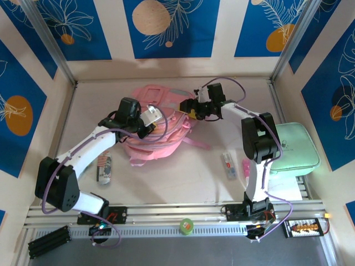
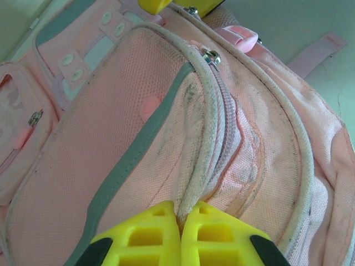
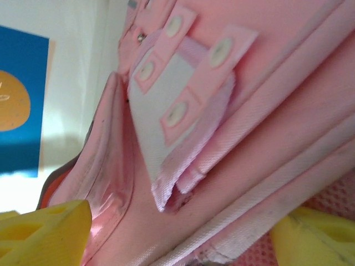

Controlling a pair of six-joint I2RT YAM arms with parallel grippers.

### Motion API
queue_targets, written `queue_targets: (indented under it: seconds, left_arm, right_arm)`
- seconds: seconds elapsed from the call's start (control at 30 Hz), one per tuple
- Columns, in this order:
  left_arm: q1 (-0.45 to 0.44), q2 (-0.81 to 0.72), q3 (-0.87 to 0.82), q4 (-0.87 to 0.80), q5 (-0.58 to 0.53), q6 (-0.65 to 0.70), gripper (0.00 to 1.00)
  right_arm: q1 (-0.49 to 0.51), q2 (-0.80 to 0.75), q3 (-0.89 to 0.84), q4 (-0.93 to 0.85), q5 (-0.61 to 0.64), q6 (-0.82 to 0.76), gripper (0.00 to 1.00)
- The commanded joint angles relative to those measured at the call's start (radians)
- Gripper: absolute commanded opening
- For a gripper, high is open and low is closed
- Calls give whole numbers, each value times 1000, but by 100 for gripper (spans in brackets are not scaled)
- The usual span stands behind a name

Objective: Pack the student bag
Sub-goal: Unzip the student bag at the top-center of the table.

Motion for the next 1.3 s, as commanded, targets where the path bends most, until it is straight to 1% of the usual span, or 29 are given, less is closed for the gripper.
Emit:
queue_targets:
  seconds: [0.0, 0.1, 0.2, 0.27, 0.37, 0.43, 0.5, 0.57, 0.77, 0.93, 1.1, 1.2, 1.27]
  left_arm:
    - [17, -37, 10, 73, 26, -33, 0]
    - [16, -34, 10, 69, 20, -30, 0]
    - [15, -31, 12, 66, 16, -28, 0]
    - [15, -32, 11, 66, 15, -28, 0]
    - [16, -35, 8, 69, 9, -30, 0]
    - [15, -37, 7, 69, 11, -32, 0]
    - [15, -38, 5, 69, 15, -31, 0]
    - [15, -39, 4, 69, 18, -29, 0]
    - [15, -41, 4, 64, 29, -27, 0]
    - [15, -40, 4, 64, 29, -28, 0]
    - [15, -38, 5, 60, 23, -27, 0]
    - [16, -38, 8, 60, 24, -27, 0]
    - [16, -38, 7, 61, 24, -27, 0]
  right_arm:
    - [12, -6, -17, -25, -122, -60, 81]
    - [15, -40, -54, -25, -128, -90, 75]
    - [12, -72, -82, -40, -108, -120, 64]
    - [11, -92, -98, -47, -84, -133, 53]
    - [7, -113, -123, -37, -82, -144, 43]
    - [9, -120, -133, -37, -80, -155, 39]
    - [10, -120, -136, -46, -62, -162, 38]
    - [9, -116, -133, -56, -42, -169, 35]
    - [8, -115, -124, -74, 16, -185, 35]
    - [8, -109, -99, -119, 6, -219, 39]
    - [9, -125, -109, -140, 16, -237, 42]
    - [10, -129, -117, -143, 18, -240, 43]
    - [9, -129, -120, -142, 12, -240, 41]
